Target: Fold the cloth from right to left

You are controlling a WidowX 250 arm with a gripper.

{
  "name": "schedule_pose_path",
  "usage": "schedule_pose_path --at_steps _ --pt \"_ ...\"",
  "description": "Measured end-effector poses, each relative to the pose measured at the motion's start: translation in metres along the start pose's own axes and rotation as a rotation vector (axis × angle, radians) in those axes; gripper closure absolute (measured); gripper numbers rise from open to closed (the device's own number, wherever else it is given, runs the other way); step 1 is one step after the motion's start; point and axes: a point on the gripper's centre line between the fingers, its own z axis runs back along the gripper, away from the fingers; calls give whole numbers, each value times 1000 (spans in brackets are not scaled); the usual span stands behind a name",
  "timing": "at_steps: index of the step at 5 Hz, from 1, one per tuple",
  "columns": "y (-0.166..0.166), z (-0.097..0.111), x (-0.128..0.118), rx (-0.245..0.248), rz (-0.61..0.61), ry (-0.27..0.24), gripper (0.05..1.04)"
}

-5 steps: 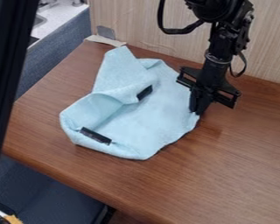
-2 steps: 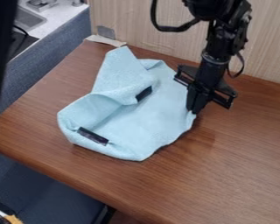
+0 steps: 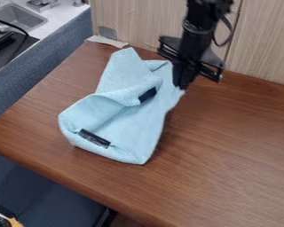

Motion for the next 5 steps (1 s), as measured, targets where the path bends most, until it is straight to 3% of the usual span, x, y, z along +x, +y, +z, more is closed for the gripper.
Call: schedule_pose_path --at_steps 1,2,5 --pt "28 7 -15 -36 50 -6 1029" --pt "52 -1 -28 -77 52 16 1029" --pt "102 -46 -81 -154 98 59 1029"
